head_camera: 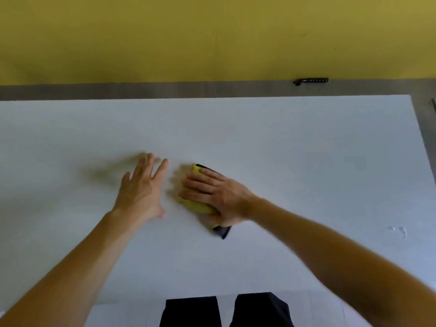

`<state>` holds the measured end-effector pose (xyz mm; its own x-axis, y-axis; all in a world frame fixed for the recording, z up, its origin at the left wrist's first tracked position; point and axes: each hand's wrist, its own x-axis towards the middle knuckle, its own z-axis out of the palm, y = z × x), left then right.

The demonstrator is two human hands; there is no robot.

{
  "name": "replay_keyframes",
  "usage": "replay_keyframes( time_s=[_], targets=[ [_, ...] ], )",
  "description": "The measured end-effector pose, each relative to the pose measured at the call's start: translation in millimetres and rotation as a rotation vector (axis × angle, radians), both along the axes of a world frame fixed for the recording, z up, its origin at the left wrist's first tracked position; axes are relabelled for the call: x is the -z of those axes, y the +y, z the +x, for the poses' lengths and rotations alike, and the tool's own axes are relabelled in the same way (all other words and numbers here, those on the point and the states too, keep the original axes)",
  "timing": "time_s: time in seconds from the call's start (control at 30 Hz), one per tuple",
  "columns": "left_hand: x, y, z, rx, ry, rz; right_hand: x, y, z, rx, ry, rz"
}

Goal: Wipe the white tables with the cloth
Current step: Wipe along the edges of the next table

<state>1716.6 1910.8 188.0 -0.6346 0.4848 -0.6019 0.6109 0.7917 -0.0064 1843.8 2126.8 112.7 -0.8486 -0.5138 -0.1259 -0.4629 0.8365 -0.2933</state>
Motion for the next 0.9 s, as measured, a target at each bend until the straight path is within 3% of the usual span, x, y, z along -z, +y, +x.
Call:
replay_keyframes(
  time_s=[0.07, 0.2, 0.27, 0.33, 0.47, 0.57, 0.63, 0.77, 0.83, 0.9],
  targets=[
    [-1.4, 18.5, 25.2, 0.044, -0.037, 0.02, 0.9, 73.0, 2.2, 0.077, 0.045, 0.037],
    [6.2, 54.5, 76.7, 0.114, -0.081, 0.019, -2.8, 213.6, 3.9, 0.914, 0.069, 0.059],
    [12.5, 67.2, 95.9, 0.133, -0.102, 0.002, 0.3, 211.3, -0.3, 1.14, 0.056, 0.019],
    [16.3, 77.5, 108.6, 0.125, -0.134, -0.052, 3.6, 162.7, 7.6, 1.051, 0.103, -0.011],
    [22.9, 87.7, 105.8, 0.07, -0.208, -0.214, -0.6, 61.6, 61.3, 0.373, 0.065, -0.049],
    [26.0, 82.6, 100.4, 0.061, -0.258, -0.194, -0.1, 102.5, 67.6, 0.188, 0.064, -0.026],
    [29.3, 80.9, 98.4, 0.046, -0.268, -0.158, 0.6, 161.3, 52.5, 0.294, 0.091, 0.02],
    [36.7, 77.0, 98.6, 0.044, -0.275, -0.146, -4.1, 260.6, 15.2, 0.929, 0.079, 0.01],
    [36.9, 76.9, 97.4, 0.037, -0.273, -0.143, -3.1, 255.9, 1.8, 1.099, 0.06, 0.008],
    [34.3, 78.1, 97.5, 0.03, -0.279, -0.151, 0.3, 209.9, 4.7, 1.073, 0.095, 0.01]
  ],
)
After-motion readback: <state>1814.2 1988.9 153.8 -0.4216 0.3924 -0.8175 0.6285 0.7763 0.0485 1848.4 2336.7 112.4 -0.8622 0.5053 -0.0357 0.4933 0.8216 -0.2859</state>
